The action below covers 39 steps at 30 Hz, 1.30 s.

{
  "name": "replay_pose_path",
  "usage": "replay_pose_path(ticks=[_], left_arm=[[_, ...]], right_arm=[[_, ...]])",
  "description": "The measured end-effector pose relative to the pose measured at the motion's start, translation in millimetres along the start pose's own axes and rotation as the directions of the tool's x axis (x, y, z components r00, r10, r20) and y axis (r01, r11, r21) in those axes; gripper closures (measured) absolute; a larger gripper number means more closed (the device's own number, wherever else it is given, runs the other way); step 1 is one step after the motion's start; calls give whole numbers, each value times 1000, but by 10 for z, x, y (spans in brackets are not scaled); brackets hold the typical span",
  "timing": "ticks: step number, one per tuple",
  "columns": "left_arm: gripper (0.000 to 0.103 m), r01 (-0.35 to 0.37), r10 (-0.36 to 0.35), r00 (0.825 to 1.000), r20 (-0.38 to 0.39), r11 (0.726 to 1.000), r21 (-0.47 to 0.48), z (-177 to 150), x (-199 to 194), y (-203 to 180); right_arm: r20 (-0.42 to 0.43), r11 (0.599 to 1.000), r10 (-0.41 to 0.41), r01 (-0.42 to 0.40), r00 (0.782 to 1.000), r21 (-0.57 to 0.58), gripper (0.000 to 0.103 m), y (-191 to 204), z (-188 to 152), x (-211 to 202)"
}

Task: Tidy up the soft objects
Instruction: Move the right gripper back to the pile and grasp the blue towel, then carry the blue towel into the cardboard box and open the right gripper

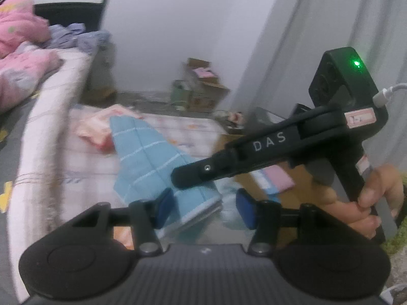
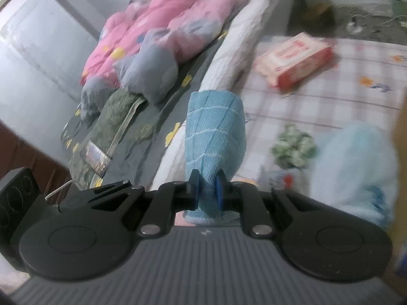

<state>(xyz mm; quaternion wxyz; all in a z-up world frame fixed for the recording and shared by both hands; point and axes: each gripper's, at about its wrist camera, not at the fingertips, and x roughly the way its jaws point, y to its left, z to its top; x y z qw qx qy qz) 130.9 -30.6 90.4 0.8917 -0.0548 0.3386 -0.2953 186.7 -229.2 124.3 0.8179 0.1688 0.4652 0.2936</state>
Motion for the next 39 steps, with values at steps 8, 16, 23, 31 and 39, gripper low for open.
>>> replay_pose_path(ticks=[8, 16, 23, 31, 39], left_arm=[[43, 145, -144, 989, -47, 989, 37, -95, 235, -506], [43, 137, -132, 986, -100, 990, 39, -246, 352, -445], [43, 42, -44, 994, -104, 999, -22, -361, 215, -123], [43, -37, 30, 996, -88, 996, -82, -433, -3, 90], [42, -71, 66, 995, -80, 996, -58, -481, -63, 69]], right_arm=[[111, 986, -120, 105, 987, 129, 92, -559, -477, -878], [193, 920, -284, 209, 939, 332, 92, -1433, -1045, -1599], [163, 855, -365, 261, 917, 448, 92, -2160, -1321, -1691], [118, 822, -381, 277, 917, 498, 92, -2673, -1293, -1452], [36, 807, -509, 462, 860, 367, 91, -2698, -1093, -1212]])
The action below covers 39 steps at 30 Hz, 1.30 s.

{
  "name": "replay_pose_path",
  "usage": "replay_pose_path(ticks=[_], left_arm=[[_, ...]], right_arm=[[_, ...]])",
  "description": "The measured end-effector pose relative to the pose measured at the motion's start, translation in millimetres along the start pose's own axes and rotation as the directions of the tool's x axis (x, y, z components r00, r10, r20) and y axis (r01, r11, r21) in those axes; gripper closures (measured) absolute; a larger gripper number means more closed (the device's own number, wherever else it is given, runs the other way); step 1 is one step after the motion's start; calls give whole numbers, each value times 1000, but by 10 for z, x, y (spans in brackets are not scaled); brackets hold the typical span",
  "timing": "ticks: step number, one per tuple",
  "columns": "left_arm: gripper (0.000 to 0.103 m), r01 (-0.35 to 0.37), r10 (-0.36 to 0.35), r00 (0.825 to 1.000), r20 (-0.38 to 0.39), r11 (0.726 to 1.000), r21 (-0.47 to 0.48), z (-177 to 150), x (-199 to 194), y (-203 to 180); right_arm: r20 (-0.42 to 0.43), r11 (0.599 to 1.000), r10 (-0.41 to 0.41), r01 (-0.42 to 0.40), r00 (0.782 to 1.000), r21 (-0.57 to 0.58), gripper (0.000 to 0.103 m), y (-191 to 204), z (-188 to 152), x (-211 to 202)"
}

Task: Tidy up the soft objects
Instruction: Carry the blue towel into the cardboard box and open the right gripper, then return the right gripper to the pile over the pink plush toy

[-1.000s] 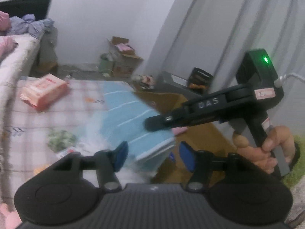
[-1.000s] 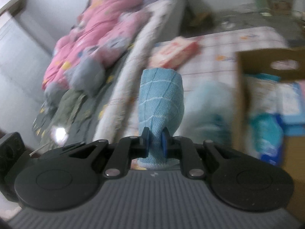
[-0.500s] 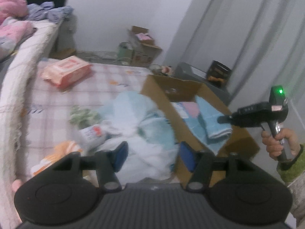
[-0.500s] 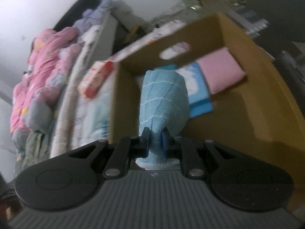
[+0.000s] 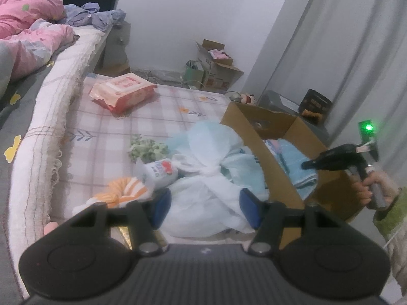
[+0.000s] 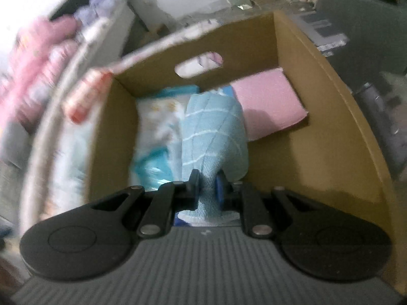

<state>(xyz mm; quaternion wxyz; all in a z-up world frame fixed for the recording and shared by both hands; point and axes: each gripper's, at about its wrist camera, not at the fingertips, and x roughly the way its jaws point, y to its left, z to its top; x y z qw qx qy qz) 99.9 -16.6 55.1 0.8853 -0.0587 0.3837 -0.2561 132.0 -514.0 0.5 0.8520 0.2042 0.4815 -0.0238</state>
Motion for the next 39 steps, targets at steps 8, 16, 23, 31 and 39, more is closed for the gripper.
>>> replay_pose_path(ticks=[8, 16, 23, 31, 39], left_arm=[[41, -11, 11, 1000, 0, 1000, 19, -54, 7, -17], [39, -10, 10, 1000, -4, 1000, -4, -102, -22, 65], [31, -40, 40, 999, 27, 999, -2, -119, -143, 144], [25, -70, 70, 997, 40, 998, 3, -202, -319, 260], [18, -102, 102, 995, 22, 995, 21, -425, -553, 404]], right_arm=[[-62, 937, -238, 212, 969, -278, 89, 288, -146, 531], [-98, 923, -245, 201, 965, -328, 84, 338, -209, 696], [-64, 957, -187, 167, 980, -235, 60, 317, -148, 446], [39, 984, -129, 132, 991, -120, 49, 339, -174, -34], [102, 990, 143, -142, 984, -13, 38, 795, -431, -617]])
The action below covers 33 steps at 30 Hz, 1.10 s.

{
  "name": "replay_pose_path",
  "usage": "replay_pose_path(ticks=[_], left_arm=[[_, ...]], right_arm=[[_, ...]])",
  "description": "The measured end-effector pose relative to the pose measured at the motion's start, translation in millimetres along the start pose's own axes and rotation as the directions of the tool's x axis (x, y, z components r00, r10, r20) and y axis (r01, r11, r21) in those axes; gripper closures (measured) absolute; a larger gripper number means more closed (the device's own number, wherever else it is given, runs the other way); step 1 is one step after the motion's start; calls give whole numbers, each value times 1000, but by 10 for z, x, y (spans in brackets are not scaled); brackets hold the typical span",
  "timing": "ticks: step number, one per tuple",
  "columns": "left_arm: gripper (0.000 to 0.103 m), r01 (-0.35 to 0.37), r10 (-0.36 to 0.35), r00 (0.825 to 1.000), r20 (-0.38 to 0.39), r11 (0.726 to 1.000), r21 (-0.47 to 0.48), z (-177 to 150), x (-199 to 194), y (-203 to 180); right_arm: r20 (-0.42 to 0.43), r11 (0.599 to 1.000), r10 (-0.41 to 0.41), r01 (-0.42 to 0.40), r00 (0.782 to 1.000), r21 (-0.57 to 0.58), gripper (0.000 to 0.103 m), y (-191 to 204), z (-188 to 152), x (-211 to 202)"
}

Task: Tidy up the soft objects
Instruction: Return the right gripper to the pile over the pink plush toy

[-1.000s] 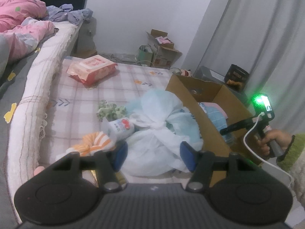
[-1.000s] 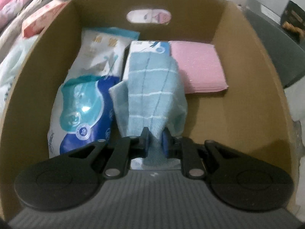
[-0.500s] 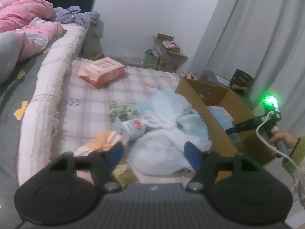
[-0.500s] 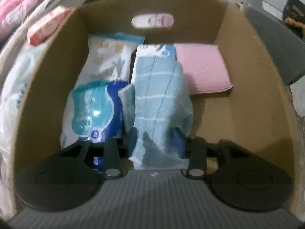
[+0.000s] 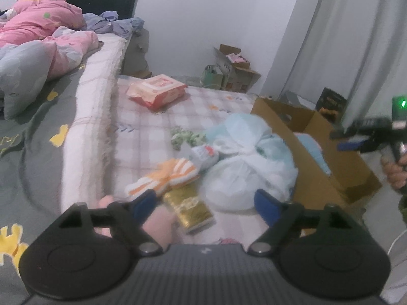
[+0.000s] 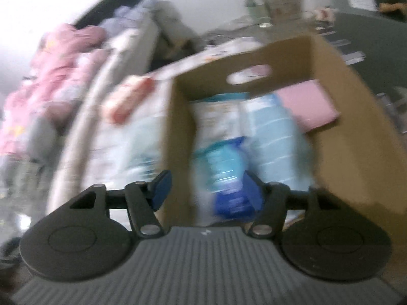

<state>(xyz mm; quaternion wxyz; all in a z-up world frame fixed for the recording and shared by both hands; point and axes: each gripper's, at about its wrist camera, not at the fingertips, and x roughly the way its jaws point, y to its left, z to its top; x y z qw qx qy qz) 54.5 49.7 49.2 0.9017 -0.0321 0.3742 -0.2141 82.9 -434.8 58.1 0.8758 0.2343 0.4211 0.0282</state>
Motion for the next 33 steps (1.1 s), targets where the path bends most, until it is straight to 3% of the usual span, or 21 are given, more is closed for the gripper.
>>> replay_pose_path(ticks=[5, 9, 12, 17, 21, 27, 30, 33], left_arm=[[17, -53, 53, 999, -7, 998, 20, -162, -92, 74], [17, -80, 81, 997, -16, 997, 3, -253, -100, 163], [17, -89, 89, 996, -33, 996, -23, -325, -81, 252], [17, -114, 108, 992, -71, 991, -76, -411, 46, 428], [17, -125, 110, 987, -113, 983, -137, -438, 182, 590], [17, -110, 82, 986, -145, 975, -195, -447, 301, 712], [17, -106, 75, 985, -157, 973, -203, -456, 350, 721], [17, -101, 65, 983, -171, 972, -214, -465, 399, 722]], right_arm=[[-63, 980, 191, -194, 980, -33, 35, 600, -147, 26], [-151, 940, 327, -337, 933, -48, 31, 1125, -253, 259], [-240, 911, 383, -408, 892, -61, 31, 1510, -394, 493], [-355, 884, 407, -460, 842, -76, 31, 2005, -693, 938], [-397, 876, 407, -475, 823, -86, 34, 2272, -929, 1220], [-428, 866, 406, -489, 807, -103, 56, 2509, -1165, 1553], [-443, 865, 401, -490, 802, -104, 61, 2566, -1249, 1676], [-433, 869, 394, -482, 811, -112, 61, 2588, -1277, 1727]])
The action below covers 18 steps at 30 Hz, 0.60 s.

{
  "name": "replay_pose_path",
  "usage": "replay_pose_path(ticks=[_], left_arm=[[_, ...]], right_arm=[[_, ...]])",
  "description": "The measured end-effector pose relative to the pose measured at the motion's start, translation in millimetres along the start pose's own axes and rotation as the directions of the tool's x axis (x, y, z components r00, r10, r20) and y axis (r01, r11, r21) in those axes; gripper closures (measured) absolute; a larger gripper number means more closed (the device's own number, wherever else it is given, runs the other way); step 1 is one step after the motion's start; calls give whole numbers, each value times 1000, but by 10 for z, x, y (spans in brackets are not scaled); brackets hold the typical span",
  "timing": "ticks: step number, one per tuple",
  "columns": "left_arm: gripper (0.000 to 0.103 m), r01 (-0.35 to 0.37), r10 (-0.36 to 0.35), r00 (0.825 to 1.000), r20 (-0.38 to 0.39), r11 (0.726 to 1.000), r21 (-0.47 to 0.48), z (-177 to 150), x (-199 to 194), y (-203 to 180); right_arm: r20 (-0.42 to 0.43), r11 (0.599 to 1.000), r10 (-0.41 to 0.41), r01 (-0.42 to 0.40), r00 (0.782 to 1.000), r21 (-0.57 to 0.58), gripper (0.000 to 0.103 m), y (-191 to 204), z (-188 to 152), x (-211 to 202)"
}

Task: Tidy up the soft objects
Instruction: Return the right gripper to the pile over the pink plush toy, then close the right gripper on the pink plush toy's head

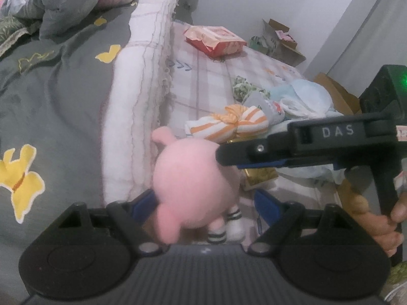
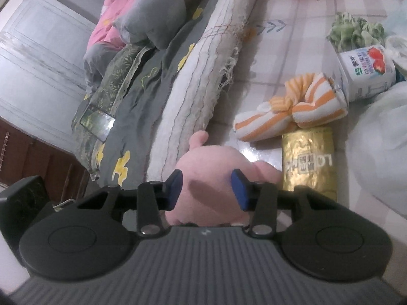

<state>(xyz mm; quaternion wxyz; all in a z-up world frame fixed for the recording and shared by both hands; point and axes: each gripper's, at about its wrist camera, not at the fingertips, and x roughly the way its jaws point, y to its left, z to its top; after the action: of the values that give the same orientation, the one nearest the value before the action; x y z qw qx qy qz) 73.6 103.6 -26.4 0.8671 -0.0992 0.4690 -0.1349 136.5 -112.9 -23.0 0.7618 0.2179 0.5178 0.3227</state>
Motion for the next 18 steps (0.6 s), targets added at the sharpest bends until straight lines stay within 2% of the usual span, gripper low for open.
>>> replay_pose_path(ticks=[13, 18], left_arm=[[17, 10, -10, 1000, 8, 1000, 11, 32, 17, -121], [17, 43, -44, 999, 10, 999, 20, 25, -39, -218]], right_arm=[[3, 998, 4, -4, 1000, 65, 61, -195, -25, -20], [11, 993, 23, -24, 1000, 118, 60, -322, -48, -73]])
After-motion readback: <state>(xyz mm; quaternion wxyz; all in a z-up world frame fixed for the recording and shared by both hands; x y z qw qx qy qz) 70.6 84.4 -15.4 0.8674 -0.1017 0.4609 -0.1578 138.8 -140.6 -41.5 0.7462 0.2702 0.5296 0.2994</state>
